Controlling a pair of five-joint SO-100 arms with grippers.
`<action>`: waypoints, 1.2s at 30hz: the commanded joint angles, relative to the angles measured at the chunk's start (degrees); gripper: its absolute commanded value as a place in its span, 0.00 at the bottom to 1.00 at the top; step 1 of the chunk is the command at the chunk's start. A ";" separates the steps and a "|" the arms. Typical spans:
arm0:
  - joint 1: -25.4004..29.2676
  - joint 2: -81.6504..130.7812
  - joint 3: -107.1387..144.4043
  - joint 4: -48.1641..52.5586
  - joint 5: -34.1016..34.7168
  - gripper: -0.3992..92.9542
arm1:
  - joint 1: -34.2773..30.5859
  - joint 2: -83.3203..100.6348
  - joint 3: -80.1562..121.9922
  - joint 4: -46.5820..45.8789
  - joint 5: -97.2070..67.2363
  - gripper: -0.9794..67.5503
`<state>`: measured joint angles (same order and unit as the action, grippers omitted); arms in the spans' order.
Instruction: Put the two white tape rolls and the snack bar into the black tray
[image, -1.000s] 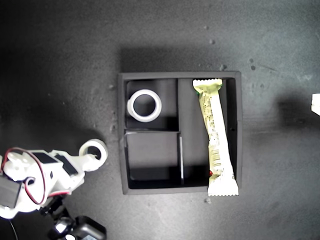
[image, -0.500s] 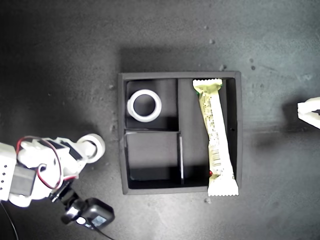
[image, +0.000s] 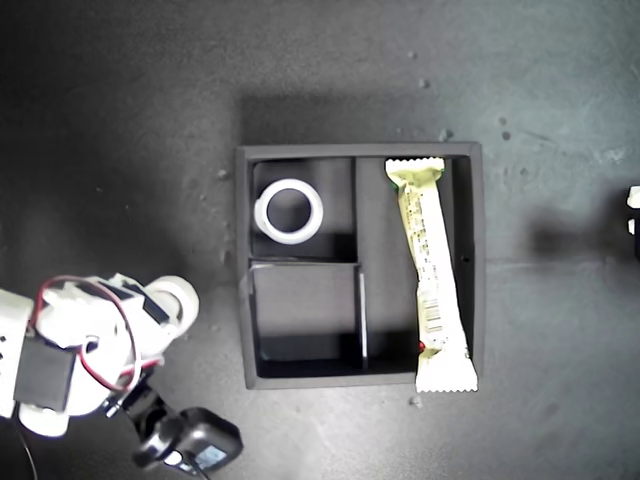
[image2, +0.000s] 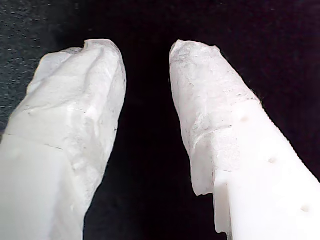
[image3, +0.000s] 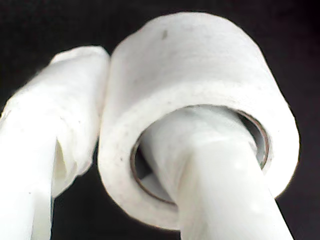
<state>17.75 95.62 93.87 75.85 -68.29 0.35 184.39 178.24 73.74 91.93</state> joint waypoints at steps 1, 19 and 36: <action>-1.93 -2.20 -18.81 7.91 4.39 0.00 | -3.60 -0.79 0.70 0.26 1.67 0.01; -4.13 -58.45 -93.25 29.09 9.93 0.00 | -2.64 -0.26 0.70 1.85 -4.04 0.01; 0.62 -48.25 -79.10 29.27 4.48 0.17 | -5.45 -0.26 0.70 1.76 -5.10 0.01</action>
<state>17.84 41.48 14.50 103.97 -63.54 -3.60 183.96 178.24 75.41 93.08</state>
